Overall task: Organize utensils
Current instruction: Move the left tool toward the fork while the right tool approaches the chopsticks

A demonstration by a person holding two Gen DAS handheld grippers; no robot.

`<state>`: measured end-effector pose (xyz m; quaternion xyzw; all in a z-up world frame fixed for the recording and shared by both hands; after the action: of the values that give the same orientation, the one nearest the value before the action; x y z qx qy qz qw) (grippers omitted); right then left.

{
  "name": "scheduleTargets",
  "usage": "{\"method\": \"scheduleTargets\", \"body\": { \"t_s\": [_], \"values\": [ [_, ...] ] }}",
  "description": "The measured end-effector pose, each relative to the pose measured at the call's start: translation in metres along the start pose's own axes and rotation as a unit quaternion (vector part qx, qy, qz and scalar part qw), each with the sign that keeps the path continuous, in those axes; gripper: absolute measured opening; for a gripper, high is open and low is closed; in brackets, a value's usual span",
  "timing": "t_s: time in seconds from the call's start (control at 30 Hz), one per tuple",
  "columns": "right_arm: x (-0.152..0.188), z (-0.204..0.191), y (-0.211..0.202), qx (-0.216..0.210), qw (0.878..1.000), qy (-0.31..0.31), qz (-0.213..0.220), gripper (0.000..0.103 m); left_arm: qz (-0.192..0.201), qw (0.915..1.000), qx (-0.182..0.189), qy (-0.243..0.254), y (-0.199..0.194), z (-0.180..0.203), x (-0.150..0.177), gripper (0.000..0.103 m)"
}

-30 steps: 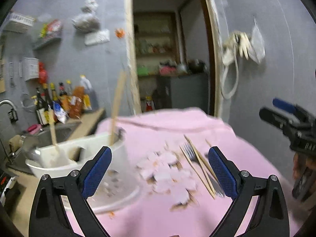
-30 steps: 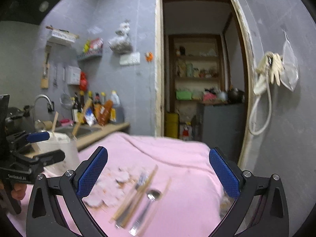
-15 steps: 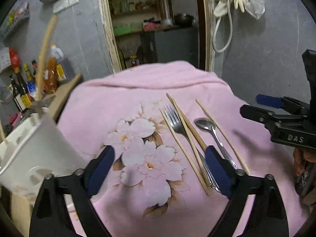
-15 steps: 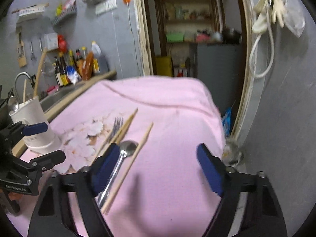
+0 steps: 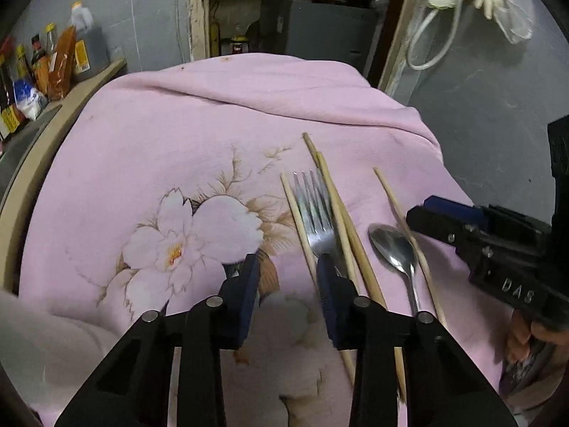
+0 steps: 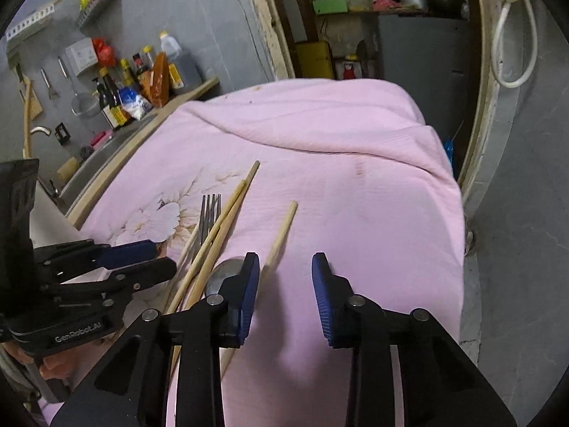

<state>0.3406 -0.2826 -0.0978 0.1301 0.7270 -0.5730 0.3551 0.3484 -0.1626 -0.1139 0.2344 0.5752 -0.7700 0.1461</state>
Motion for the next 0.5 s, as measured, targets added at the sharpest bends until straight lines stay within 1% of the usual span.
{"method": "scheduleTargets", "body": {
  "t_s": [0.03,0.17,0.4,0.47,0.5],
  "values": [
    [-0.001,0.000,0.003,-0.001,1.000,-0.001,-0.006,0.028,-0.002,1.0000,0.000,-0.003,0.000,-0.001,-0.002,0.025],
    [-0.005,0.001,0.015,0.000,1.000,-0.007,-0.029,0.028,-0.012,0.9998,0.008,-0.010,0.002,-0.003,-0.006,0.024],
    [-0.013,-0.001,0.034,0.023,0.997,-0.039,-0.069,0.028,-0.026,0.9996,0.005,0.007,0.008,-0.001,-0.008,0.024],
    [-0.013,0.000,0.035,0.028,0.996,-0.050,-0.074,0.028,-0.028,0.9995,0.000,0.014,0.010,0.001,-0.008,0.021],
    [-0.013,0.001,0.036,0.028,0.995,-0.051,-0.078,0.028,-0.029,0.9995,-0.005,0.014,0.010,0.000,-0.009,0.016]
  ]
}}
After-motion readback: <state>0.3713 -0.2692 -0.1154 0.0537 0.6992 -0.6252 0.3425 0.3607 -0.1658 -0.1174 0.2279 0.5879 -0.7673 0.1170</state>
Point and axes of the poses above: each gripper's, at about its wrist camera, not at the fingertips, and y roughly the way its jaws point, z to its right, x to its underside, the point moved 9 cm from there along y, roughly the way its jaws point, and after that the axes turned 12 degrees about -y, right-handed, at the moved point
